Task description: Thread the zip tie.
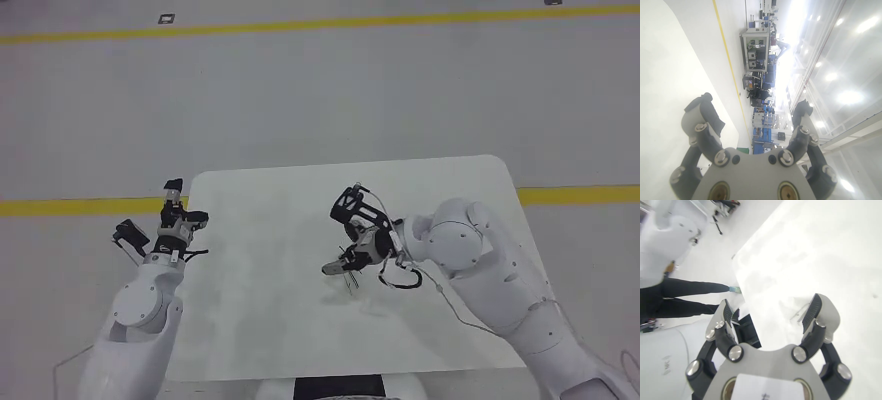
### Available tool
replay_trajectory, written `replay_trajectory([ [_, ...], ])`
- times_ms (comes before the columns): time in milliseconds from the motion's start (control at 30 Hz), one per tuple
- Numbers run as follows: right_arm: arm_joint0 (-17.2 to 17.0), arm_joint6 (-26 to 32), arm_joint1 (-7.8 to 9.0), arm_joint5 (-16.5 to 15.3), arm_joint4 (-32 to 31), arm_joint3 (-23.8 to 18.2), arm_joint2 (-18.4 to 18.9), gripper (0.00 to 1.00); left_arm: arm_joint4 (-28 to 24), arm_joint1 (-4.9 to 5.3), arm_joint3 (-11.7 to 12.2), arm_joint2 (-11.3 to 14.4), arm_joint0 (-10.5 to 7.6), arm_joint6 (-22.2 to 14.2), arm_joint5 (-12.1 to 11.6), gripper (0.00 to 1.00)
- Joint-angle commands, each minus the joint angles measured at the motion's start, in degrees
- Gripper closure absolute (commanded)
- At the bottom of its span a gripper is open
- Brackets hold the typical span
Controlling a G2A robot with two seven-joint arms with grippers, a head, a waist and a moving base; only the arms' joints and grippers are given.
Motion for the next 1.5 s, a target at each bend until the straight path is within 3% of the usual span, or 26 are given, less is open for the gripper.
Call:
replay_trajectory([
  [0, 0.3, 1.6, 0.13, 0.1, -2.9, -1.1, -0.7, 0.00, 0.0, 0.00, 0.0, 0.0, 0.00, 0.0, 0.0, 0.00],
  [100, 0.8, 5.3, 0.30, -0.5, -8.1, -3.0, -3.3, 0.00, 0.0, 0.00, 0.0, 0.0, 0.00, 0.0, 0.0, 0.00],
  [333, 1.3, 7.4, 0.05, -1.9, -13.7, -4.8, -8.9, 0.00, 0.0, 0.00, 0.0, 0.0, 0.00, 0.0, 0.0, 0.00],
  [733, 1.4, 7.3, 0.04, -1.9, -13.8, -4.8, -9.1, 0.00, 0.0, 0.00, 0.0, 0.0, 0.00, 0.0, 0.0, 0.00],
  [800, 1.3, 6.1, -0.14, -3.4, -12.7, -3.9, -10.1, 0.00, 0.0, 0.00, 0.0, 0.0, 0.00, 0.0, 0.0, 0.00],
  [933, 3.8, 6.4, -1.10, 1.2, -13.3, -0.8, -12.8, 0.00, 0.0, 0.00, 0.0, 0.0, 0.00, 0.0, 0.0, 0.00],
  [967, 4.5, 6.3, -1.61, 4.7, -13.1, 0.4, -13.8, 0.00, 0.0, 0.00, 0.0, 0.0, 0.00, 0.0, 0.0, 0.00],
  [1233, 11.5, 8.3, -5.62, 17.6, -11.9, 8.4, -21.7, 0.00, 0.0, 0.00, 0.0, 0.0, 0.00, 0.0, 0.0, 0.00],
  [1300, 12.2, 8.0, -6.15, 19.3, -10.6, 9.6, -21.9, 0.00, 0.0, 0.00, 0.0, 0.0, 0.00, 0.0, 0.0, 0.00],
  [1467, 12.1, 7.4, -6.24, 18.9, -9.6, 9.5, -21.7, 0.00, 0.0, 0.00, 0.0, 0.0, 0.00, 0.0, 0.0, 0.00],
])
